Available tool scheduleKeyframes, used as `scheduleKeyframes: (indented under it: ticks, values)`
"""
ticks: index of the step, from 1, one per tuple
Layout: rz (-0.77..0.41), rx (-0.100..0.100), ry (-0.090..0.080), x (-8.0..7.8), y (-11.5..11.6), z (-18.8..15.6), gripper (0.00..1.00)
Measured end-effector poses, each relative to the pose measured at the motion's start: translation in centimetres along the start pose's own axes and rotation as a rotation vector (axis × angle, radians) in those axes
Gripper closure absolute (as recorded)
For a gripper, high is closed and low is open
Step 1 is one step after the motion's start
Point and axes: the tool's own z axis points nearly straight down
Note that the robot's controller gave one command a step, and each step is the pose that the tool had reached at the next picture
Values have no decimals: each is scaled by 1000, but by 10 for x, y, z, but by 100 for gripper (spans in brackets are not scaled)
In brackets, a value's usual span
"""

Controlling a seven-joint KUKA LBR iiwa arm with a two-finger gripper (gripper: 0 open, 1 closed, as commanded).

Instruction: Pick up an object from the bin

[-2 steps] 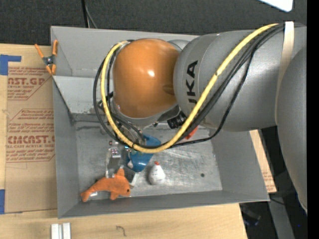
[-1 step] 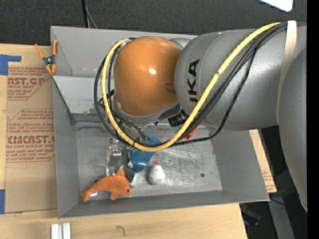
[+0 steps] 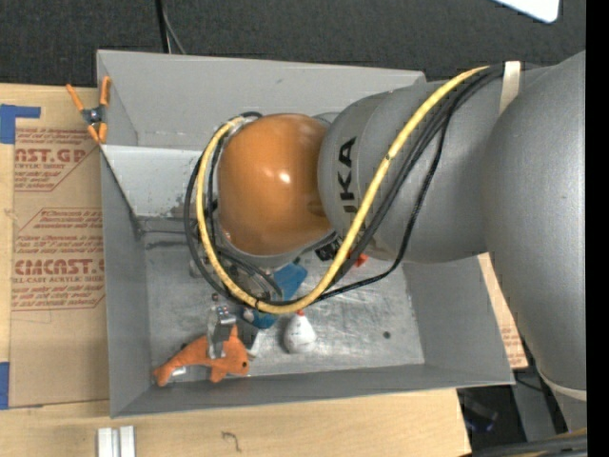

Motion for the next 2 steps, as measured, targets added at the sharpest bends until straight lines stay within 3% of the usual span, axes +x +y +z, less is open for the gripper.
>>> scheduleKeyframes:
  ticks: [1, 2]
  values:
    - [-236, 0, 3, 18, -31, 27, 0]
    - [-339, 0, 4, 20, -25, 47, 0]
